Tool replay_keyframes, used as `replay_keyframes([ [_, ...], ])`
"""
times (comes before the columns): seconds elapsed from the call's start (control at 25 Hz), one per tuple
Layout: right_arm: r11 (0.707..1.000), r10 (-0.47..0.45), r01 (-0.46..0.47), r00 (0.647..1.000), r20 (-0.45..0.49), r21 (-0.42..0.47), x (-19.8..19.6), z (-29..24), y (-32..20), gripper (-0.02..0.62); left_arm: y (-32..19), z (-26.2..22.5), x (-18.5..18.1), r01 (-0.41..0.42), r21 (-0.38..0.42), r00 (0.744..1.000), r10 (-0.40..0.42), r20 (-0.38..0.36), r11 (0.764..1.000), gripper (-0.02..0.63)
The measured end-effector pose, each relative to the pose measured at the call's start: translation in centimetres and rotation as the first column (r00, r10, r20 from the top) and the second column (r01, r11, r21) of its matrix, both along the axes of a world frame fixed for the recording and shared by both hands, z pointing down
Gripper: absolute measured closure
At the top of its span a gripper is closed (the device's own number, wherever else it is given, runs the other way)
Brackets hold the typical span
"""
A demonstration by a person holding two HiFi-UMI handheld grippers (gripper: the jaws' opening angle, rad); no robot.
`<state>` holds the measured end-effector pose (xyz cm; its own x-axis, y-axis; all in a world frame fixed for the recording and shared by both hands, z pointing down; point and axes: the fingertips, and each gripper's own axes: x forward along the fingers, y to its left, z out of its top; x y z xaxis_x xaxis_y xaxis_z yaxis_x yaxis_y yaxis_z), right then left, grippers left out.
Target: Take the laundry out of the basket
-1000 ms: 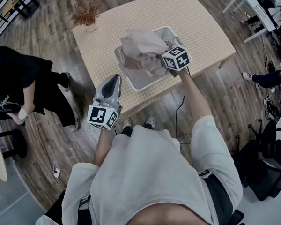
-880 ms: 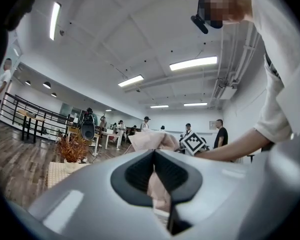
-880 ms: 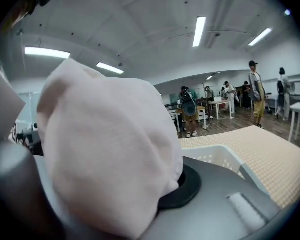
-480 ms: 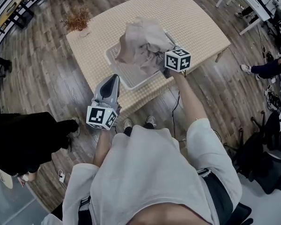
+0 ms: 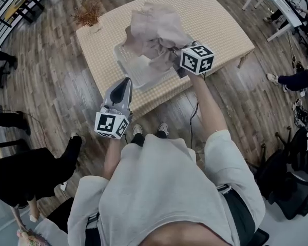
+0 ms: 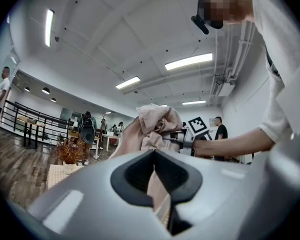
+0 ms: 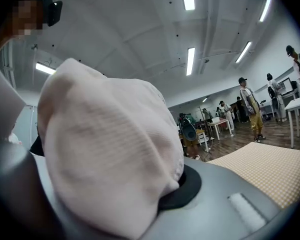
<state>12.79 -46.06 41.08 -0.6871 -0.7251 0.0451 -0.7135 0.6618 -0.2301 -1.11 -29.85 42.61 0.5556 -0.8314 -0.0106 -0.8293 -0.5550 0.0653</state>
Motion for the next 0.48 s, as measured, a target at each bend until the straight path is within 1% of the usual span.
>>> replay_keyframes([
  [0.12, 1.0, -0.006, 0.005, 1.0, 0.028, 0.013, 0.1, -0.9, 1.4, 0.506, 1.0, -0.3, 0.4, 0.005, -0.001, 1.0, -0.005, 0.004, 1.0, 0.595],
  [0.28, 1.0, -0.006, 0.004, 0.998, 0.069, 0.029, -0.1, -2.9, 3.8, 0.506, 2.4, -1.0, 0.5, -0.011, -0.001, 1.0, 0.011, 0.007, 1.0, 0.595],
  [0.48, 0.998, -0.001, -0.004, 0.997, 0.071, 0.07, -0.8, -4.9, 8.8, 0.506, 5.5, -1.7, 0.4, -0.051, 0.022, 0.999, 0.051, -0.006, 0.998, 0.595],
])
